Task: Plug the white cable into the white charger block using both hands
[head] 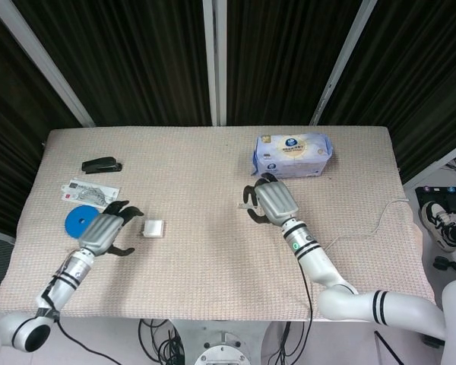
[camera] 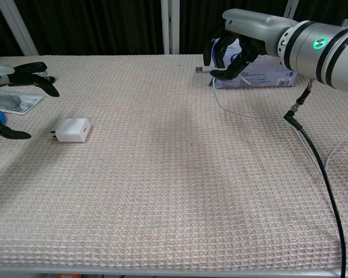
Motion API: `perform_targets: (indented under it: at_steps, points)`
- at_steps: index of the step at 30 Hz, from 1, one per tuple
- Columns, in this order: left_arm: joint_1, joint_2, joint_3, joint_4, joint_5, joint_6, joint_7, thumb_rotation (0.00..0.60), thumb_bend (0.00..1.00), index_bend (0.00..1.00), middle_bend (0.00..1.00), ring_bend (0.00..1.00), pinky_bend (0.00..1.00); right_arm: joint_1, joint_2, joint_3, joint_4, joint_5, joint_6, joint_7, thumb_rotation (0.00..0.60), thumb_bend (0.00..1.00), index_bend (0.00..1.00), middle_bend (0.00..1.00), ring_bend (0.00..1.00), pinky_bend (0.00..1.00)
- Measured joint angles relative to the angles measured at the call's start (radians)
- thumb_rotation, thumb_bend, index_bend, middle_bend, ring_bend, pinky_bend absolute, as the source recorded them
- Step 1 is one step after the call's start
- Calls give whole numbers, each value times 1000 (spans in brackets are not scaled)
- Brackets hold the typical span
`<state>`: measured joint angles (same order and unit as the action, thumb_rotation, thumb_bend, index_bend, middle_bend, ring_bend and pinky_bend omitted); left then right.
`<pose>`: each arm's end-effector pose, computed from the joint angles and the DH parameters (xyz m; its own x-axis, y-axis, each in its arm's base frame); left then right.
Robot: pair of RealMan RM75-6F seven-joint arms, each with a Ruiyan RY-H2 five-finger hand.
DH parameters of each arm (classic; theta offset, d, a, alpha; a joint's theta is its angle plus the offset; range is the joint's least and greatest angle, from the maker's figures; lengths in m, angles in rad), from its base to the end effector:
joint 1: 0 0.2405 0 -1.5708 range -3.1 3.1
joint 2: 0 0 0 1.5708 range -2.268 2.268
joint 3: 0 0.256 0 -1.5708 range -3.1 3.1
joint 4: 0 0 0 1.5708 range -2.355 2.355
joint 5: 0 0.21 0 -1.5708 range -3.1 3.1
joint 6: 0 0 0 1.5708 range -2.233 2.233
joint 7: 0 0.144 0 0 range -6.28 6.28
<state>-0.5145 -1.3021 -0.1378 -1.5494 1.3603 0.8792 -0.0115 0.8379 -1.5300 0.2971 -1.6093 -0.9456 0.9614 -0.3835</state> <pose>-0.2320 0.3021 0.0430 0.3398 0.3928 0.8545 0.9297 -0.2777 -0.2421 -0.0845 -0.3597 -0.0004 0.2968 -0.2660 0.9171 -0.9114 -0.3656 0.1889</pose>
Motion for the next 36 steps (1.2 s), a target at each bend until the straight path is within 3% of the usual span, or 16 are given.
perform_targets:
  at_steps: [13, 31, 36]
  points:
    - [-102, -169, -38, 130, -248, -67, 155, 600, 262, 306, 244, 23, 13, -8, 18, -16, 26, -16, -11, 66, 600, 377, 620, 584, 310, 164]
    - [-109, -237, -8, 195, -265, -28, 151, 600, 295, 354, 303, 60, 21, -5, 10, -31, 47, 1, -7, 77, 600, 377, 620, 584, 310, 164]
    - [-108, -249, -12, 208, -258, -21, 124, 600, 360, 434, 375, 122, 83, -7, 9, -35, 47, 3, -3, 78, 600, 377, 620, 584, 311, 164]
